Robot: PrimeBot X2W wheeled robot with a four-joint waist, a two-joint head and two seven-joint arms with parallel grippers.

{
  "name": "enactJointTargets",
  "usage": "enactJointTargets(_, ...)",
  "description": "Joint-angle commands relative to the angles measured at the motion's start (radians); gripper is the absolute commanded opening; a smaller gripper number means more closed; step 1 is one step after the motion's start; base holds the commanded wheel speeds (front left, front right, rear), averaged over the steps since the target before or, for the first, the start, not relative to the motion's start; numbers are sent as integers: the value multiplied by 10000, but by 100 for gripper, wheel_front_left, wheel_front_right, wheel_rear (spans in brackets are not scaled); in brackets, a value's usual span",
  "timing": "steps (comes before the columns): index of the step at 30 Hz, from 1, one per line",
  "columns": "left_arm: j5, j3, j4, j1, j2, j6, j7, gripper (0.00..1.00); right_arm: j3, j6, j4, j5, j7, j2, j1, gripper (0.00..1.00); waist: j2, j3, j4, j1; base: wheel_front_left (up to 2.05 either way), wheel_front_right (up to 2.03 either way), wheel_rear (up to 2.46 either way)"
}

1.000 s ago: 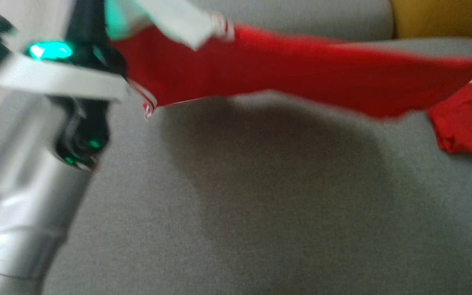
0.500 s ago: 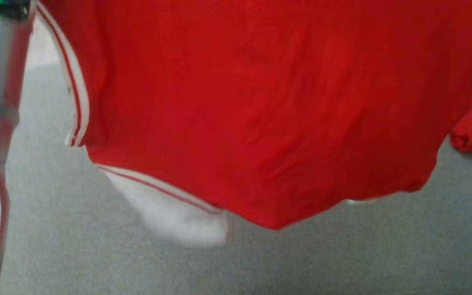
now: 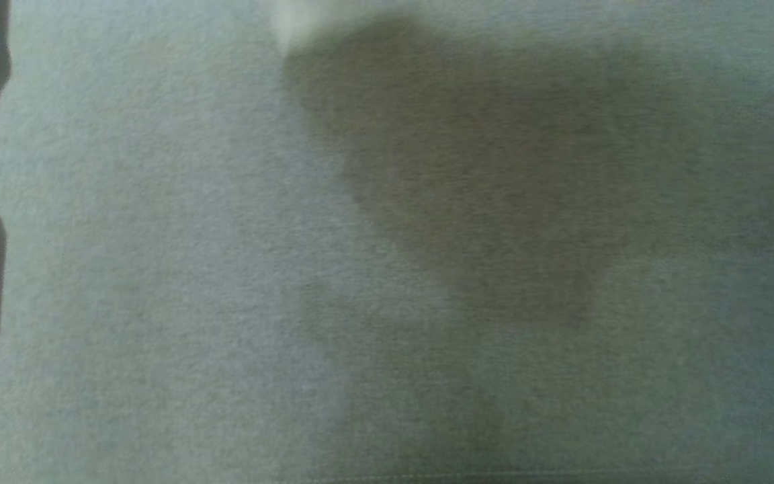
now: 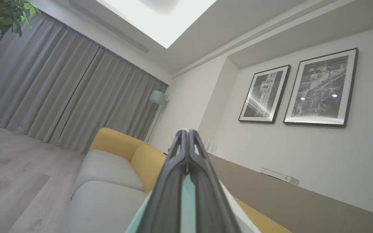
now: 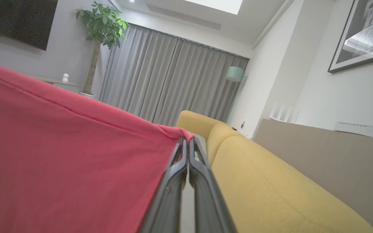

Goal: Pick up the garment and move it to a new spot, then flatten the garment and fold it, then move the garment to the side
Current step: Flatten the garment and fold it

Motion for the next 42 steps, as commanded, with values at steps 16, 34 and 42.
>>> enactJointTargets(16,-1557,-1206,-3102,6180,1815,-134,-117,0,1272,67,1376,-228,-1395,-354,2908,0,1,225,723,-4,0,0,0)
enactJointTargets(34,-2060,-1660,-9089,15354,3563,2786,-1215,0,-1441,67,-1621,-1,-1434,-427,10842,0,1,-1401,144,-4,0,0,0)
enactJointTargets(42,-2327,-1669,-10958,16499,3986,3442,-1110,0,-2439,67,-2723,-199,-1122,-163,12795,0,1,-1861,49,-4,0,0,0)
